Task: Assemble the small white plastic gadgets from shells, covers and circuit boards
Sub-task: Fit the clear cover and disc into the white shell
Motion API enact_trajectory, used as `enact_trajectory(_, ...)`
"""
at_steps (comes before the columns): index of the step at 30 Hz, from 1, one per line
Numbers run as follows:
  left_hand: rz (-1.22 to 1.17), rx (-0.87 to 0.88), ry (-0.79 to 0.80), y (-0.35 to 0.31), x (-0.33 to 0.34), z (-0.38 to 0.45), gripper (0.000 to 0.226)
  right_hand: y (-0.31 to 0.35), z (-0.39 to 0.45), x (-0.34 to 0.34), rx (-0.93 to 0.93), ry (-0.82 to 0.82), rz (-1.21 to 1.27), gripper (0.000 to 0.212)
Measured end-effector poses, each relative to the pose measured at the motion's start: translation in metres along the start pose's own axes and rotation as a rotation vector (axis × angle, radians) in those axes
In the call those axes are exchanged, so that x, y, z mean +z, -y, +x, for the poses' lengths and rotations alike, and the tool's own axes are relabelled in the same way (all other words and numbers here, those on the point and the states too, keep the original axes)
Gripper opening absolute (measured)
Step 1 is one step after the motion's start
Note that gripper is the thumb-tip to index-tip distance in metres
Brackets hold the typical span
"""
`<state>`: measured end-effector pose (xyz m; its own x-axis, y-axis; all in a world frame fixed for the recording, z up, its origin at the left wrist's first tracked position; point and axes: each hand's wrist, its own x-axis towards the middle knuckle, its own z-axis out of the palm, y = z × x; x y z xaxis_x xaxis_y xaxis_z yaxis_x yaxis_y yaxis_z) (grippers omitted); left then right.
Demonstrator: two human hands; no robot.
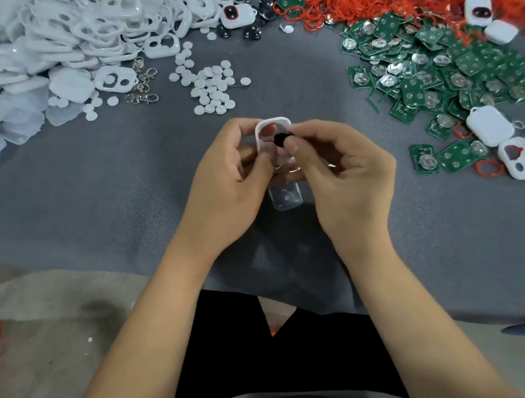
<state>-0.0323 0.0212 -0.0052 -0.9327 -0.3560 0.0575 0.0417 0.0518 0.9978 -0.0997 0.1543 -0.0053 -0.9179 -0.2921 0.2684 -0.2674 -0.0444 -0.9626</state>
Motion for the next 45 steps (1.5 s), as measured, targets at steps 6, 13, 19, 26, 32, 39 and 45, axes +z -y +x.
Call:
enact_trajectory(6, 0.048, 0.038, 0.021, -0.005, 0.001, -0.005, 0.024, 0.004, 0.000, -0.001, 0.022, -0.036, -0.053, 0.011)
enact_trajectory(13, 0.071, 0.055, 0.026, -0.005, 0.001, -0.006, 0.028, 0.006, 0.000, -0.001, 0.084, -0.042, -0.036, 0.010)
enact_trajectory(19, 0.118, 0.090, 0.030, -0.002, 0.000, -0.005, 0.028, 0.005, 0.002, -0.001, 0.093, -0.035, -0.026, 0.007)
enact_trajectory(26, 0.185, 0.158, -0.009, -0.003, 0.002, -0.006, 0.022, 0.002, 0.008, -0.010, 0.145, 0.074, -0.055, 0.018)
enact_trajectory(32, 0.136, 0.151, -0.016, -0.004, 0.005, -0.007, 0.021, 0.003, 0.022, -0.025, 0.316, 0.305, 0.204, 0.007)
enact_trajectory(39, 0.148, 0.137, -0.021, -0.006, 0.003, -0.008, 0.022, 0.000, 0.027, -0.024, 0.334, 0.344, 0.166, 0.006)
enact_trajectory(45, 0.164, 0.108, -0.060, -0.002, 0.004, -0.009, 0.023, -0.001, 0.018, -0.020, 0.208, 0.274, 0.069, 0.010)
